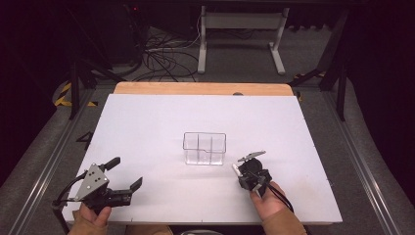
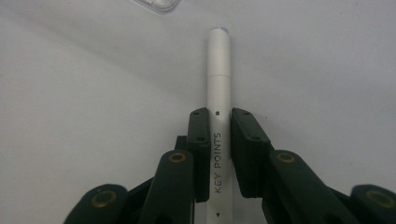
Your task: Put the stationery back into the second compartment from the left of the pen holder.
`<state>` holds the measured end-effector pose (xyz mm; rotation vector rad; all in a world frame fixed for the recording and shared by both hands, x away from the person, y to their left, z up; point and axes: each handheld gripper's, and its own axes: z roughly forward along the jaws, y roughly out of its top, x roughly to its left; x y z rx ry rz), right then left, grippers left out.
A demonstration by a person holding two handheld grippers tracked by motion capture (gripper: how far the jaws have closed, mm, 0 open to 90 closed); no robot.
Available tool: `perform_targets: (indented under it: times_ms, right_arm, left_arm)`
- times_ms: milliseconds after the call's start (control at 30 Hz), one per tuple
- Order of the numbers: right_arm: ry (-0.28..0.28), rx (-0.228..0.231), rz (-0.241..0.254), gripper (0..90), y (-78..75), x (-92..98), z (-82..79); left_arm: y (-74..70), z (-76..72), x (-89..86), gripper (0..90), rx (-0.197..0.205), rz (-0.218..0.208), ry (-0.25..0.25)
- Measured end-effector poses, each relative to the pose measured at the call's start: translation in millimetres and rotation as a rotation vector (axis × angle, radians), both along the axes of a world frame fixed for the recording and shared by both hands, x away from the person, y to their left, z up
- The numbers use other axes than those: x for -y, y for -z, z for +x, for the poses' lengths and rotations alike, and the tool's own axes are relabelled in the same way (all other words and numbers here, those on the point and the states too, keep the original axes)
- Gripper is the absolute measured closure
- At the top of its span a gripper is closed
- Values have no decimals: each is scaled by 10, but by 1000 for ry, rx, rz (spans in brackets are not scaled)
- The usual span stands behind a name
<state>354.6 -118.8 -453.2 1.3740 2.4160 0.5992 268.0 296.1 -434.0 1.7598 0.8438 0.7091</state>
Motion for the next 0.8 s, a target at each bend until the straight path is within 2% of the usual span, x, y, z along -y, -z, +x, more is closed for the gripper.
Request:
perform_targets:
  times_ms: [267, 333, 400, 433, 567, 600, 667, 700, 733, 800]
  right_arm:
    - [3, 0, 4, 789, -10, 11, 1]
    - [4, 3, 25, 789, -29, 25, -2]
    - [-2, 39, 54, 789, -102, 51, -29]
    - [-2, 39, 54, 789, -102, 51, -29]
    - [-15, 89, 90, 789, -194, 103, -59]
    - [-23, 115, 110, 789, -240, 141, -77]
    - [-25, 127, 117, 789, -263, 154, -87]
    - [-39, 160, 141, 789, -305, 185, -104]
    - [-39, 160, 141, 789, -305, 185, -104]
    - [-51, 205, 159, 789, -368, 216, -137]
  left_arm:
    - [0, 1, -1, 56, 0, -2, 0]
    - [0, 1, -1, 56, 0, -3, -1]
    - [-1, 4, -4, 56, 2, 4, 0]
    - [1, 2, 0, 56, -1, -2, 0]
    - [-1, 3, -1, 56, 2, -3, -2]
    - [0, 2, 0, 56, 0, -5, -2]
    - [1, 3, 0, 56, -1, -5, -1]
    - [1, 4, 1, 56, -1, -4, -2]
    - [0, 6, -1, 56, 2, 2, -3]
    - [0, 6, 0, 56, 2, 0, -3]
